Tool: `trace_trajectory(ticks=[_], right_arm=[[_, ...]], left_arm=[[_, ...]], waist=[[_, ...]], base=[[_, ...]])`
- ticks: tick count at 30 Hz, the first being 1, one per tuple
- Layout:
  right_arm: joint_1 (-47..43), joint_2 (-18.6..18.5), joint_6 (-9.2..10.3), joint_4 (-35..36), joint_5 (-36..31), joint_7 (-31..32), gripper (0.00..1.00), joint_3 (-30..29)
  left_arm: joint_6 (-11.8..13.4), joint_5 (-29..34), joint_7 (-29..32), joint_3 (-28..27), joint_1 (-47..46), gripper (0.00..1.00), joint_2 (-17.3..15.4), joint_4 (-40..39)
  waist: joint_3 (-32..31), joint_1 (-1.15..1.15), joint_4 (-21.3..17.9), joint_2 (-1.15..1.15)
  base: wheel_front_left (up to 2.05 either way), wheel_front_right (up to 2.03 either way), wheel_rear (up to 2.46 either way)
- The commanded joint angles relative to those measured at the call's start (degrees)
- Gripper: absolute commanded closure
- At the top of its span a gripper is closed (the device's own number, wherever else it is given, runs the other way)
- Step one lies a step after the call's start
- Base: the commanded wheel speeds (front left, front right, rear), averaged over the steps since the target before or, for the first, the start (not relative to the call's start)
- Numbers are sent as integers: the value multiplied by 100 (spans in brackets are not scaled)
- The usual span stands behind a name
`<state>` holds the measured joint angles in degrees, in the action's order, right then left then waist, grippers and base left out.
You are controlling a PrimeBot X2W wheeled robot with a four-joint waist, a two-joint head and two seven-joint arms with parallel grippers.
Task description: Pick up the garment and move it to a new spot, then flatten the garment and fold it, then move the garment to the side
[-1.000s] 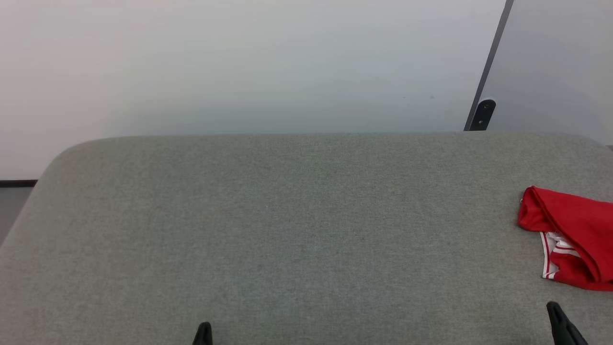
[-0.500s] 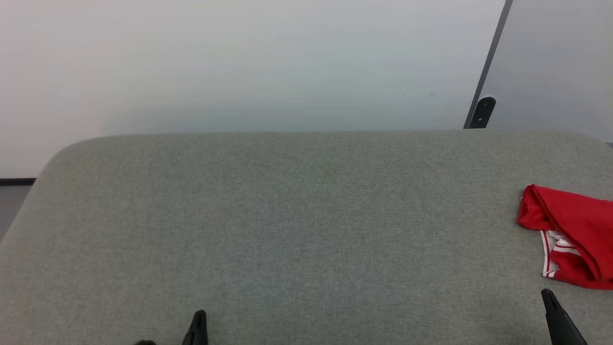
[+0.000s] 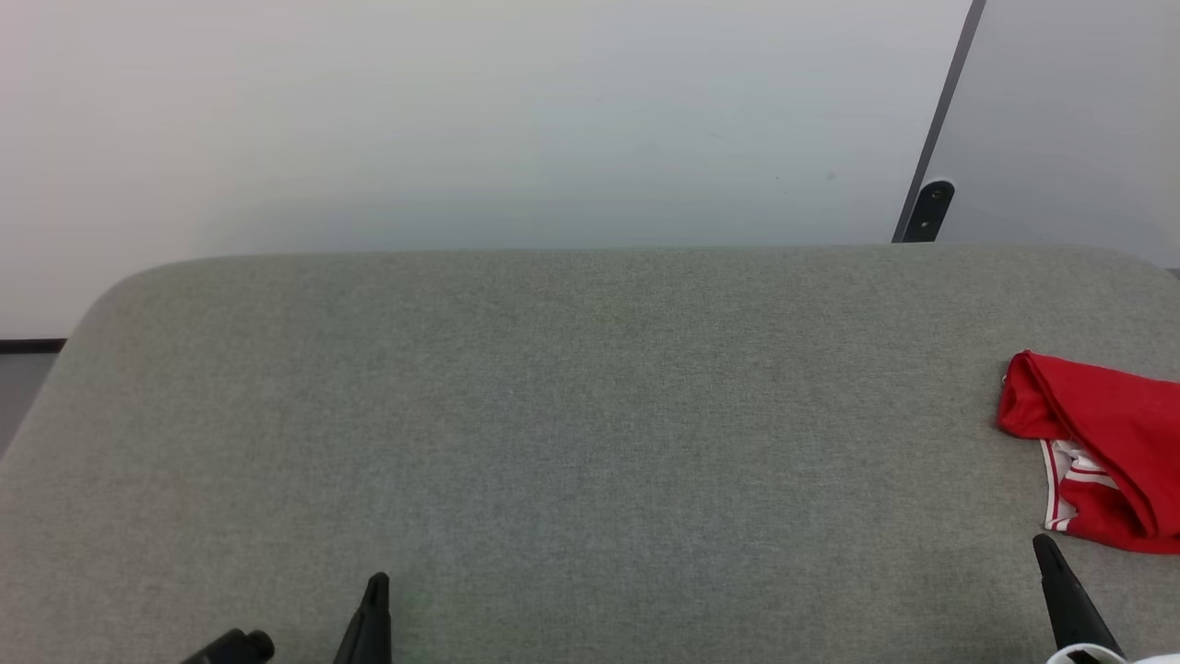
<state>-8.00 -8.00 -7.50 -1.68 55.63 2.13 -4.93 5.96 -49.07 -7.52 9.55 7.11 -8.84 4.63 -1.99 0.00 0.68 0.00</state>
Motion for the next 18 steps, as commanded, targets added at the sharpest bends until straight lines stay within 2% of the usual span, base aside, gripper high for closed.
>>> trace_trajectory(ticks=[1,18], right_arm=[[154,-1,1,20,139,15,100,-24],[500,123,1,-307,1094,115,100,-44]], left_arm=[[-68,-175,26,-68,-136,100,5,-26],[-413,-1347,318,-391,-454,100,97,215]], waist=[[3,0,-1,0],[45,0,-14,0]], base=[[0,0,0],[0,0,0]])
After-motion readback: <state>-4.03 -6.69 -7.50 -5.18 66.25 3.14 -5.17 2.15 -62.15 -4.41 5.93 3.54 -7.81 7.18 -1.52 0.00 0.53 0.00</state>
